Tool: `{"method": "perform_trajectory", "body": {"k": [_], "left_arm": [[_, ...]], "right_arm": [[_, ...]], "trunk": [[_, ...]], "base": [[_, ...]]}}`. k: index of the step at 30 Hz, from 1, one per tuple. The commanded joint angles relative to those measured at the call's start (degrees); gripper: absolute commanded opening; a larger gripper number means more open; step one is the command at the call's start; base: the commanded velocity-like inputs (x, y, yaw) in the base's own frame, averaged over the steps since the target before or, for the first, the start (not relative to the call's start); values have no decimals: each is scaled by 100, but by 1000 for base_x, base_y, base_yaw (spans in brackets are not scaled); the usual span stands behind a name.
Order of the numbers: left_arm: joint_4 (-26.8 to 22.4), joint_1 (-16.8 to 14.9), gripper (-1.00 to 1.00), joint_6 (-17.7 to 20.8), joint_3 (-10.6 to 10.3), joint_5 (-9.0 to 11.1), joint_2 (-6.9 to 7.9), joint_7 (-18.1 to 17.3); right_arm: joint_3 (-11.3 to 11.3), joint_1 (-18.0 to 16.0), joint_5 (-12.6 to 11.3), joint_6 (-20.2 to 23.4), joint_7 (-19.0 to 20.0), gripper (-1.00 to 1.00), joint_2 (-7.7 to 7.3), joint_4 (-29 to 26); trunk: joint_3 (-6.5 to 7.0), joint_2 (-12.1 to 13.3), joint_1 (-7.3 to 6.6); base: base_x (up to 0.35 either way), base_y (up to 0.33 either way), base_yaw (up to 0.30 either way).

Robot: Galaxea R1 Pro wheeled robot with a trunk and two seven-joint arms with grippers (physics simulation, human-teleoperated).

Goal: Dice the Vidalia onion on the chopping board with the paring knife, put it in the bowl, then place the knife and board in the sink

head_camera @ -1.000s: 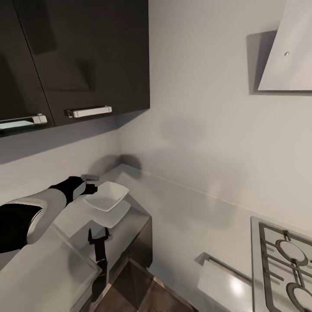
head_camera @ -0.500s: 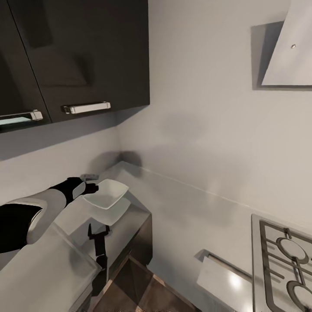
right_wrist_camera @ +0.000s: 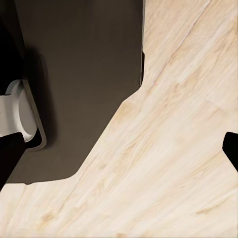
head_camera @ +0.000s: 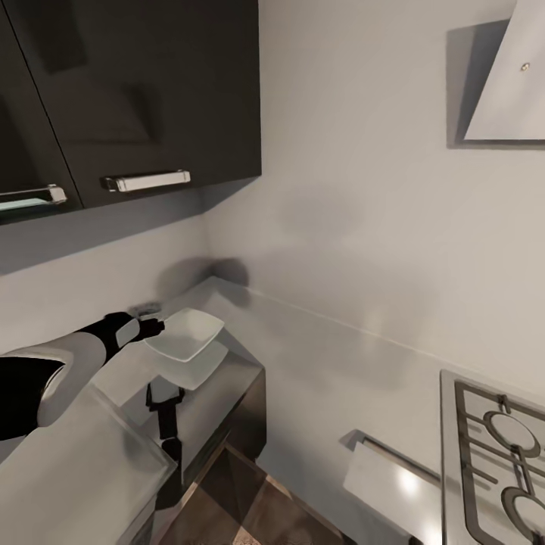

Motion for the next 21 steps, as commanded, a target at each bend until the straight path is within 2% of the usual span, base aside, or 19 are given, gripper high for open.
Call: {"method": "perform_trajectory", "body": {"k": [1,21], "left_arm": [[9,-8,100,-6,-47,71,0,9],[16,25,100,-63,-47,99,4,11]], "right_arm": [[50,-2,-60,31,-15,100,0,-11],[50,-2,-60,31,-16,100,0,-11]], "trunk": [[-22,-13,3],[-205,-13,3]], "base": [[0,0,0],[0,0,0]]}}
